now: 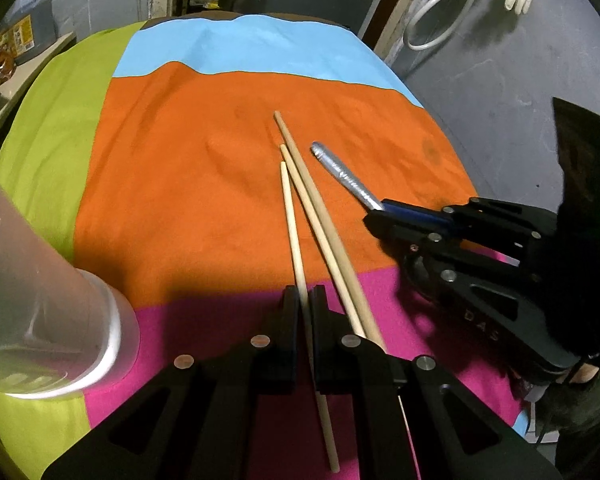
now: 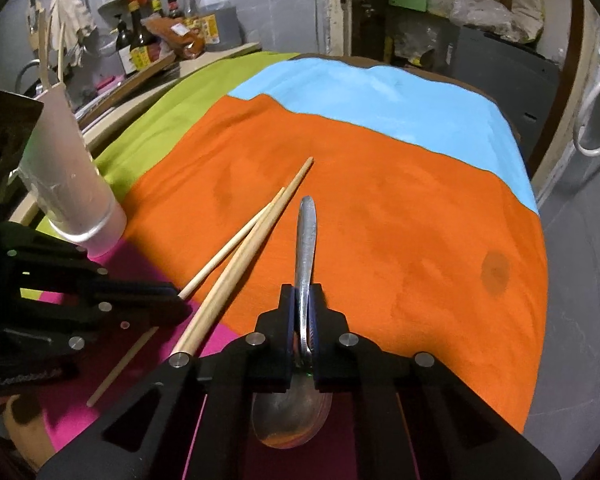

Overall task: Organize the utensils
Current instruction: 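Close the left tool on a wooden chopstick while the right tool grasps a metal spoon, then lift the chopstick with the left tool while the right carries the spoon over the basket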

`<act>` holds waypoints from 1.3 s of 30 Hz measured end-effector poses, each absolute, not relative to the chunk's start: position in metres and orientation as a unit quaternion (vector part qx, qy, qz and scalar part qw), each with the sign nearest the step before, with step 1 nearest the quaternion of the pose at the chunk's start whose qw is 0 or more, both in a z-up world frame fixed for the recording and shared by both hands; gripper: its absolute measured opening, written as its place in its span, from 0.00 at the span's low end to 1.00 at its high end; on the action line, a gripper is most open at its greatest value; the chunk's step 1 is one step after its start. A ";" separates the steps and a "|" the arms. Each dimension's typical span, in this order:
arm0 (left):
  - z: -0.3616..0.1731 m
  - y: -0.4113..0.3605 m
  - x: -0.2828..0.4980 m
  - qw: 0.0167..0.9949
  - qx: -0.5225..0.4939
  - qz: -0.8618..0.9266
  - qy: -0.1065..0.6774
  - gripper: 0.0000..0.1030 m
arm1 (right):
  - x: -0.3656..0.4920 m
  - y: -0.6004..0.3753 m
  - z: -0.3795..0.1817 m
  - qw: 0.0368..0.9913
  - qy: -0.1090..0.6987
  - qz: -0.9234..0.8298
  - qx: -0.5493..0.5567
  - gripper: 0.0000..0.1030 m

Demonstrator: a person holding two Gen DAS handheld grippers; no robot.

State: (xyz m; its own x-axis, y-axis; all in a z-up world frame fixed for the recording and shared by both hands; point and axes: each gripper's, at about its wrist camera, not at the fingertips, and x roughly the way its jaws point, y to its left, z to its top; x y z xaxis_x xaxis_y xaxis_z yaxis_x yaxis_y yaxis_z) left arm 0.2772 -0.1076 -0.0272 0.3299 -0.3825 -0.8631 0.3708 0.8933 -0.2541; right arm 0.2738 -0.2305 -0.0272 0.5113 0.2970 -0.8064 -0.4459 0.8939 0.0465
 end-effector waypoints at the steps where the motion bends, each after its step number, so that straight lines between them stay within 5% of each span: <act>1: -0.027 -0.107 0.276 0.816 -0.007 -0.230 0.530 0.04 | 0.272 -0.232 -0.026 0.869 0.439 0.212 -0.082 0.05; 19: -0.014 -0.085 0.221 0.851 -0.037 -0.214 0.478 0.02 | 0.216 -0.245 0.005 0.923 0.323 0.197 -0.072 0.04; 31: 0.023 -0.072 0.175 0.927 -0.046 -0.189 0.319 0.02 | 0.180 -0.239 0.035 0.957 0.220 0.180 -0.063 0.01; 39: 0.033 -0.067 0.166 0.936 -0.056 -0.187 0.293 0.02 | 0.177 -0.235 0.038 0.958 0.211 0.186 -0.054 0.00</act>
State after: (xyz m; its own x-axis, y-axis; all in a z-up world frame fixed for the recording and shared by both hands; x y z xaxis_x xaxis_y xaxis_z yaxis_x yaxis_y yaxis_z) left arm 0.1661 -0.0668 0.0327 0.7579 -0.3825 -0.5285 0.3173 0.9239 -0.2137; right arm 0.1770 -0.2350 0.0382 0.8418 0.3337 -0.4244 -0.3794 0.9249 -0.0253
